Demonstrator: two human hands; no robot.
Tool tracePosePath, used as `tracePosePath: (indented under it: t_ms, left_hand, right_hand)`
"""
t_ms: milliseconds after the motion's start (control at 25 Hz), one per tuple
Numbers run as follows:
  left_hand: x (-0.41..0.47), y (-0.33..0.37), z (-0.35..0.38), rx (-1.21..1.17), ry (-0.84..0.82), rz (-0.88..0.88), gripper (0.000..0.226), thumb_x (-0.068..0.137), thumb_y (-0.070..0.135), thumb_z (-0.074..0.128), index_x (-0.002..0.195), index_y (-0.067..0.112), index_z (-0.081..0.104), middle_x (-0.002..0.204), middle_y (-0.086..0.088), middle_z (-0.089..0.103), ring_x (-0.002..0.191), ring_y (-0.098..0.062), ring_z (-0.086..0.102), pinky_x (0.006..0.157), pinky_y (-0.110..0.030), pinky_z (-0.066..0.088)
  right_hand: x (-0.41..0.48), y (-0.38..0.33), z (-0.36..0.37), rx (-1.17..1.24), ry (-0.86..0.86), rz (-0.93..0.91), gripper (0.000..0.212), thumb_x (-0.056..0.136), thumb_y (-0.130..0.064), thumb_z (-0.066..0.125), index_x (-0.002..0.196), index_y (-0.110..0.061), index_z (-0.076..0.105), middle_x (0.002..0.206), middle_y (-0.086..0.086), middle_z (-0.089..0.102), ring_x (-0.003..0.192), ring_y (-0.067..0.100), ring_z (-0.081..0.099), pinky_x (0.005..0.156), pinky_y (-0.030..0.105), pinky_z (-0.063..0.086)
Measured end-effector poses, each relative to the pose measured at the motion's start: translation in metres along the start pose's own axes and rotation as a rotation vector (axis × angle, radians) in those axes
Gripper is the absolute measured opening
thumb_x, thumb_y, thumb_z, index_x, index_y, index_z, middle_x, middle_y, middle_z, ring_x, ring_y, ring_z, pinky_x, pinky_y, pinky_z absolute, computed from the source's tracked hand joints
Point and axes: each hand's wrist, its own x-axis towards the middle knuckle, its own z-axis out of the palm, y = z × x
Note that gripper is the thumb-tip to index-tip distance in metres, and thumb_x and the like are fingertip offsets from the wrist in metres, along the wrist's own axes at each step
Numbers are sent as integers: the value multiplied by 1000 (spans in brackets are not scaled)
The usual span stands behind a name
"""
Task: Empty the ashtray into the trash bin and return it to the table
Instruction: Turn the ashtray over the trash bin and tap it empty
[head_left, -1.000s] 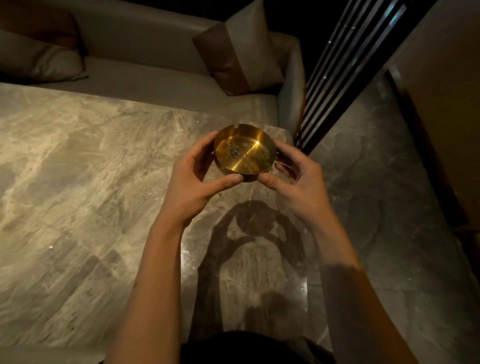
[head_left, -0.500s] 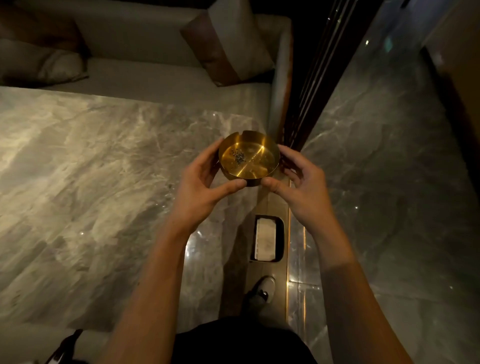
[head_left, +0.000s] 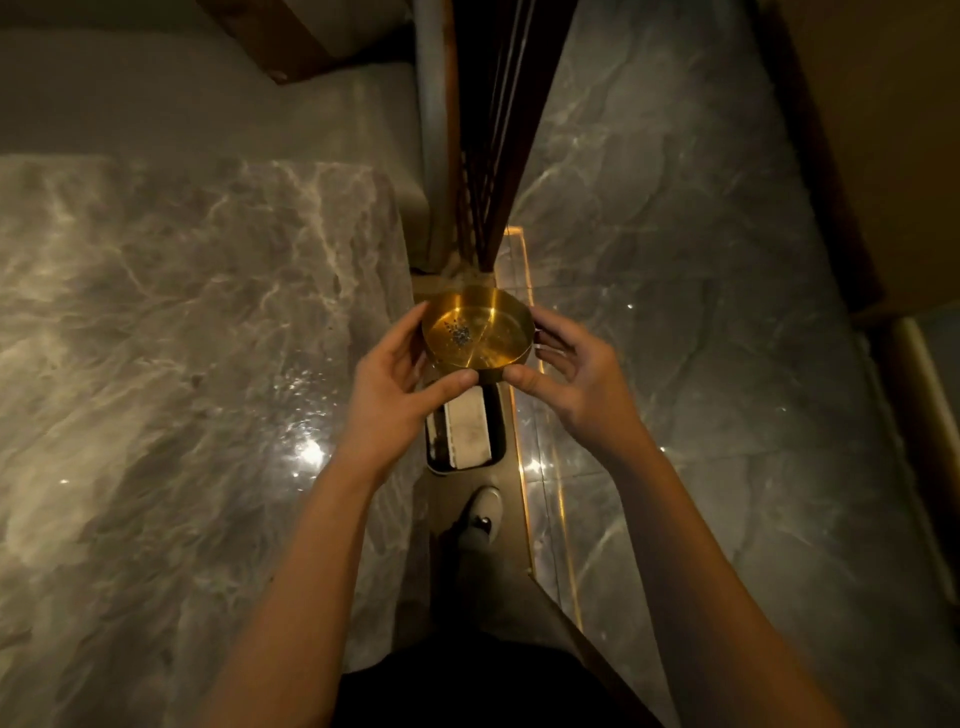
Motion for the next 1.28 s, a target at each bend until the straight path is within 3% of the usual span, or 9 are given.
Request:
tracePosePath:
  t_ms: [200, 320, 480, 640, 800, 1000, 1120, 1200, 1280]
  left_hand:
    - [29, -39, 7, 11, -73, -124, 78, 76, -2, 75, 144, 17, 40, 131, 12, 57, 118, 7, 57, 98, -14, 47]
    - [43, -65, 20, 37, -68, -186, 75, 77, 1, 77, 140, 23, 42, 129, 14, 56, 122, 0, 55, 109, -23, 42]
    - [60, -109, 44, 97, -6, -286, 72, 77, 7, 79, 138, 22, 45, 132, 6, 57, 131, -13, 51, 115, -36, 38]
    - [79, -153, 70, 102, 74, -383, 55, 78, 9, 78, 119, 31, 48, 113, 15, 58, 122, -11, 53, 115, -39, 37]
    - [98, -206, 91, 111, 152, -485, 65, 75, 21, 81, 132, 15, 50, 132, -4, 57, 127, -17, 53, 114, -42, 40]
    - [119, -266, 101, 108, 220, -584, 44, 79, 15, 79, 111, 24, 52, 122, 0, 60, 124, -18, 55, 111, -39, 43]
    - [123, -296, 96, 128, 251, -627, 41, 79, 15, 79, 111, 22, 55, 118, 1, 62, 122, -17, 57, 109, -36, 44]
    - [122, -314, 90, 132, 257, -657, 46, 80, 14, 78, 121, 11, 57, 118, 0, 63, 116, -15, 59, 99, -28, 48]
    - [122, -329, 89, 154, 242, -693, 59, 81, 17, 77, 133, 8, 51, 125, -1, 62, 113, -13, 59, 82, -16, 48]
  right_hand:
    - [10, 43, 1, 28, 30, 99, 55, 77, -17, 78, 128, -14, 57, 120, 3, 66, 114, 15, 62, 102, 45, 49]
    - [15, 73, -2, 75, 39, 188, 48, 79, -11, 75, 124, -17, 60, 110, -3, 68, 107, 8, 64, 97, 34, 52]
    - [32, 129, -15, 141, -41, 284, 49, 81, -9, 73, 127, -8, 58, 112, 3, 68, 102, 5, 66, 83, 21, 54]
    - [57, 193, -23, 188, -132, 369, 49, 80, -12, 74, 126, -9, 58, 120, 10, 67, 113, 18, 64, 95, 31, 52]
    - [78, 254, -25, 231, -170, 433, 51, 80, -11, 74, 128, -4, 56, 125, 13, 64, 118, 21, 61, 101, 32, 48]
    - [93, 314, -13, 245, -187, 536, 42, 83, -7, 71, 123, -2, 58, 119, 13, 65, 112, 18, 61, 93, 21, 50]
    - [96, 349, 1, 265, -202, 578, 43, 84, -6, 70, 124, 1, 56, 113, 9, 63, 100, 6, 61, 82, 11, 51]
    - [96, 369, 12, 271, -233, 607, 50, 84, -9, 71, 129, 1, 52, 118, 8, 62, 106, 8, 60, 87, 14, 51]
    - [96, 391, 21, 263, -254, 632, 53, 84, -13, 72, 131, 0, 51, 126, 12, 60, 120, 19, 57, 99, 27, 49]
